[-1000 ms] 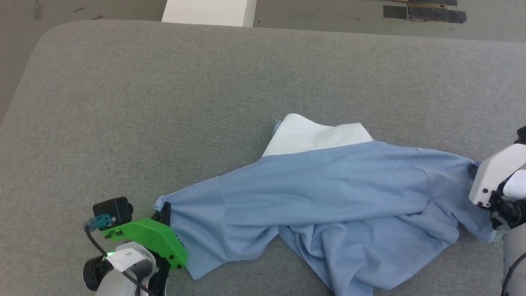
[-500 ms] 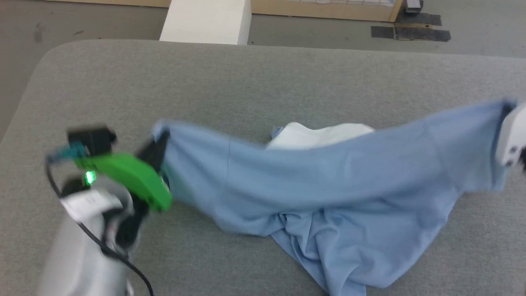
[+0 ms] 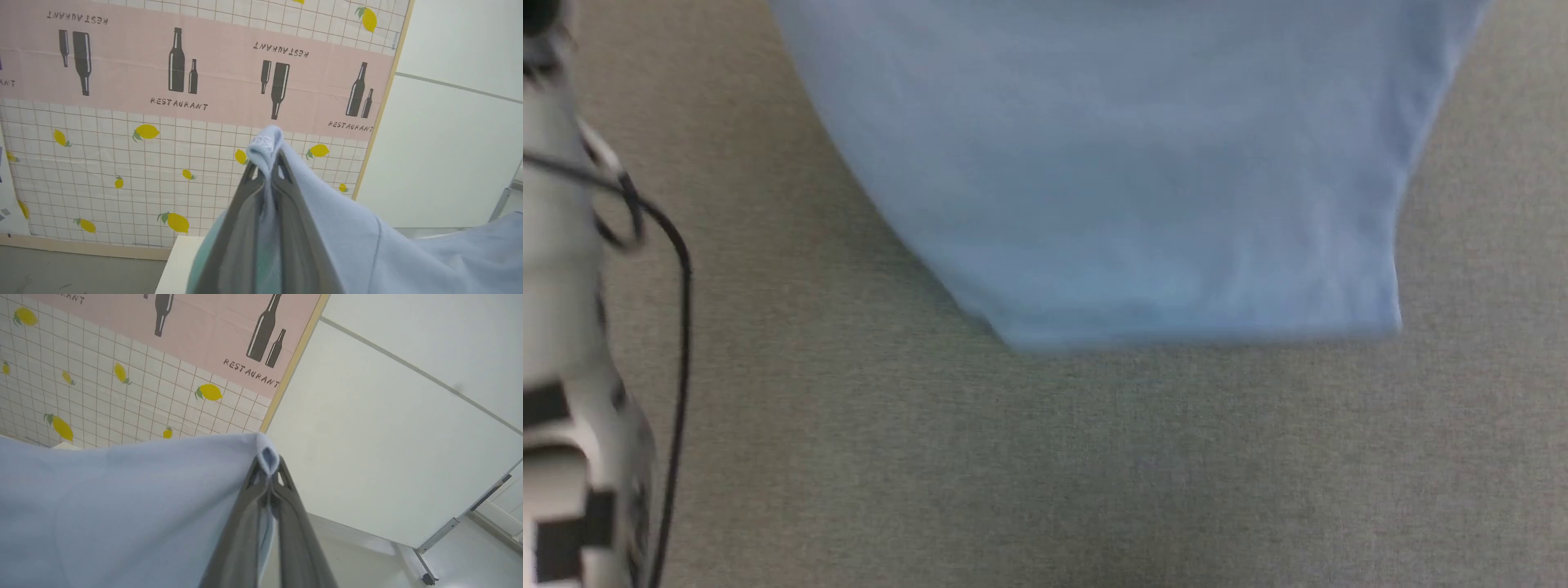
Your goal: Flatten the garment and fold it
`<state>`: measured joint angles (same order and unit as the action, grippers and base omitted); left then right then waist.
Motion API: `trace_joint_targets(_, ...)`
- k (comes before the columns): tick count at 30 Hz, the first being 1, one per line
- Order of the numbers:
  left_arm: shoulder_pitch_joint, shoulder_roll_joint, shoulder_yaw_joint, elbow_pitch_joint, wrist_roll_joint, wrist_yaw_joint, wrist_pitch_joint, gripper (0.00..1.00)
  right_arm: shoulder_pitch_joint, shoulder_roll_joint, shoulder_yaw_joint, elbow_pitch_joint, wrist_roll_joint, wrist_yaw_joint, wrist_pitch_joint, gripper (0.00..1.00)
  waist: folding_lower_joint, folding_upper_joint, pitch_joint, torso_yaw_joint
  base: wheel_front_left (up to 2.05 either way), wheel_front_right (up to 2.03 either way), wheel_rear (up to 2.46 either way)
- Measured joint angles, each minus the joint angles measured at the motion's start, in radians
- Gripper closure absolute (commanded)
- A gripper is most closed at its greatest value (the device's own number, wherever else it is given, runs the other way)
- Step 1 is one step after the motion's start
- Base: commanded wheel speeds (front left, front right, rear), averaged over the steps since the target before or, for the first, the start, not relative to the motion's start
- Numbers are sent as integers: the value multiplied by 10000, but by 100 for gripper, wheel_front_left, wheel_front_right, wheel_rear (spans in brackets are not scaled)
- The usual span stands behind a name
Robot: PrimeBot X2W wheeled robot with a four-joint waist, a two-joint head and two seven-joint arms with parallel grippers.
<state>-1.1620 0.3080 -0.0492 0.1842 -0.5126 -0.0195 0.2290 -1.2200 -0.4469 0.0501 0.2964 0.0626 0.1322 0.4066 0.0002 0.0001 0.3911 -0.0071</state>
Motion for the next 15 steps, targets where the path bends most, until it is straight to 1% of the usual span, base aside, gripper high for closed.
trace_joint_targets(5,-2102,-104,466,995,355,493,-1567,100,-2021,573,-376,593,-552,2,-1379,100,1,0,652,-240,0,0,0)
trace_joint_targets(7,-2739,-127,596,1264,424,560,-2121,100,-2636,754,-564,748,-792,2,-1852,100,1,0,843,-337,0,0,0)
trace_joint_targets(11,-3495,-159,775,1753,345,453,-2838,100,-3572,1026,-911,1087,-1181,0,-2679,100,1,0,1106,-508,0,0,0)
trace_joint_targets(15,-3210,-211,667,2385,207,33,-2964,100,-3642,1068,-771,1657,-1195,0,-2997,100,0,0,1136,-476,0,0,0)
